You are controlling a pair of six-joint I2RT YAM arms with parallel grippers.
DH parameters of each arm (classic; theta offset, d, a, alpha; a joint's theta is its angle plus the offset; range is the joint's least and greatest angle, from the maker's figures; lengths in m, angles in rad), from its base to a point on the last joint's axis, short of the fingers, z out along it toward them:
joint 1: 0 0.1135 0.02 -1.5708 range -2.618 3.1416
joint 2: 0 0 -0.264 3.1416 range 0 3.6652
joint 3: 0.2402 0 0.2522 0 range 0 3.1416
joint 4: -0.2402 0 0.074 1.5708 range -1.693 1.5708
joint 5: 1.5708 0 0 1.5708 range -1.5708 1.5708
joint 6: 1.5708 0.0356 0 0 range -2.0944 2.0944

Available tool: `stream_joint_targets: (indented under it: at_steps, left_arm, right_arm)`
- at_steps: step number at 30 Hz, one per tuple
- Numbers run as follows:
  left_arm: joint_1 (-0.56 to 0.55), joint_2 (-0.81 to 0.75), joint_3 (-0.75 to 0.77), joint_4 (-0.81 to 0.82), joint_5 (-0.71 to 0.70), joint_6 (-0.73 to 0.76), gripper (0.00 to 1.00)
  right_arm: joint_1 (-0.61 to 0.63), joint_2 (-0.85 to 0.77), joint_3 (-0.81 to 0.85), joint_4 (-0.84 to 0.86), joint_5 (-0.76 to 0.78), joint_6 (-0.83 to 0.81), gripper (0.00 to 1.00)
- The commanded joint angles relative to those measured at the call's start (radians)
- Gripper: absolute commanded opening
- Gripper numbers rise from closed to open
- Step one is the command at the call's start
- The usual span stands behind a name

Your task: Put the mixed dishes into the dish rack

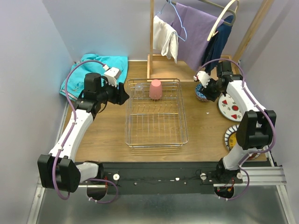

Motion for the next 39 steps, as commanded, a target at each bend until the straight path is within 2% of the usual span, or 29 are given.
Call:
stream_joint_targets:
  at_steps: [1,9,13,22,26,30,34,36,39]
  left_arm:
    - [-0.003,-0.011,-0.02,0.0,0.006,0.003,0.63]
    - [0.012,-0.017,-0.028,-0.015,-0.011,0.02,0.63]
    - [0.018,-0.014,-0.03,-0.012,-0.014,0.023,0.63]
    - [0.022,0.007,-0.02,0.001,-0.01,0.015,0.63]
    - [0.023,0.017,-0.016,0.006,-0.01,0.014,0.63]
    - [0.022,0.017,-0.019,0.005,-0.01,0.012,0.63]
    - [0.023,0.007,-0.025,0.005,-0.011,0.012,0.63]
    - [0.023,0.006,-0.028,0.008,-0.01,0.012,0.63]
    - [0.023,0.001,-0.031,0.014,-0.001,0.011,0.63]
  right_arm:
    - [0.001,0.077,0.082,-0.081,-0.049,-0.2,0.57]
    - [0.001,0.187,0.162,-0.153,-0.031,-0.293,0.54]
    - [0.001,0.21,0.171,-0.15,-0.006,-0.293,0.52]
    - [0.002,0.247,0.184,-0.143,0.009,-0.279,0.41]
    - [0.001,0.258,0.184,-0.141,0.012,-0.285,0.4]
    - [0.001,0.267,0.196,-0.153,0.012,-0.279,0.26]
    - [0.001,0.252,0.211,-0.178,0.017,-0.28,0.05]
    - [0.001,0.235,0.208,-0.178,0.021,-0.28,0.01]
    - [0.001,0.201,0.207,-0.178,0.034,-0.279,0.01]
